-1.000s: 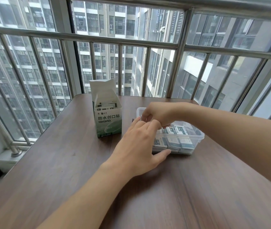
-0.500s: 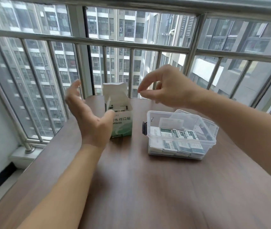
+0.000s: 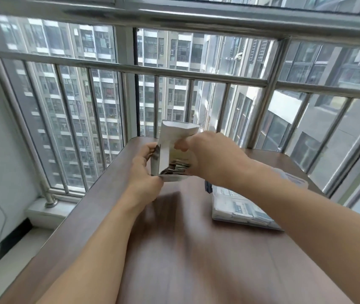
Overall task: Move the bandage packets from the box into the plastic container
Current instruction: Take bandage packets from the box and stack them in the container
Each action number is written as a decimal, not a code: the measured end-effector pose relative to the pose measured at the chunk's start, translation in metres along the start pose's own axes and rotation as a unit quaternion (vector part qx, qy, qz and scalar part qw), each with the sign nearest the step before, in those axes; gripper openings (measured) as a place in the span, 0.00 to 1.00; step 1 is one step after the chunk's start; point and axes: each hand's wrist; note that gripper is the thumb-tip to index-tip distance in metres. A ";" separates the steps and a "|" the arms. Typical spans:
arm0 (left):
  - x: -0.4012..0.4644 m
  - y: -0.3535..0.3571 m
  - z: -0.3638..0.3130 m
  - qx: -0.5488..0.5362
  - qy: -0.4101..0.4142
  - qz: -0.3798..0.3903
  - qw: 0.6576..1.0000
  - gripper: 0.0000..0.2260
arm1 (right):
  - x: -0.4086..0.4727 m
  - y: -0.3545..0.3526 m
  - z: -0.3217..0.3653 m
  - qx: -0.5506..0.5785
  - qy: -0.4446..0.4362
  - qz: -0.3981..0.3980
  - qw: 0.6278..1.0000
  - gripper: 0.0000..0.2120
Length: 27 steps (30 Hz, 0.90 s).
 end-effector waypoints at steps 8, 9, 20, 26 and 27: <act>-0.003 0.004 -0.006 -0.032 0.004 0.028 0.999 0.29 | -0.001 -0.006 -0.002 0.047 0.025 0.042 0.998 0.20; -0.004 0.006 -0.008 -0.035 0.004 0.031 0.999 0.28 | -0.001 -0.007 -0.005 0.073 0.035 0.044 0.996 0.19; -0.004 0.005 -0.006 0.000 0.007 0.054 0.999 0.30 | 0.004 -0.006 -0.022 0.126 0.035 0.042 0.991 0.05; -0.008 0.007 -0.017 0.033 -0.013 0.045 0.998 0.29 | 0.010 0.006 -0.003 0.012 0.056 0.058 0.997 0.11; -0.009 0.007 -0.017 0.032 -0.023 0.044 0.998 0.29 | 0.012 0.005 -0.003 0.021 0.060 0.054 0.997 0.13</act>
Point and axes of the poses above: each hand's wrist, its own x-axis towards the middle knuckle, its own y-axis out of the palm, z = x × y, and after that the axes turned 12 degrees about x, right-handed
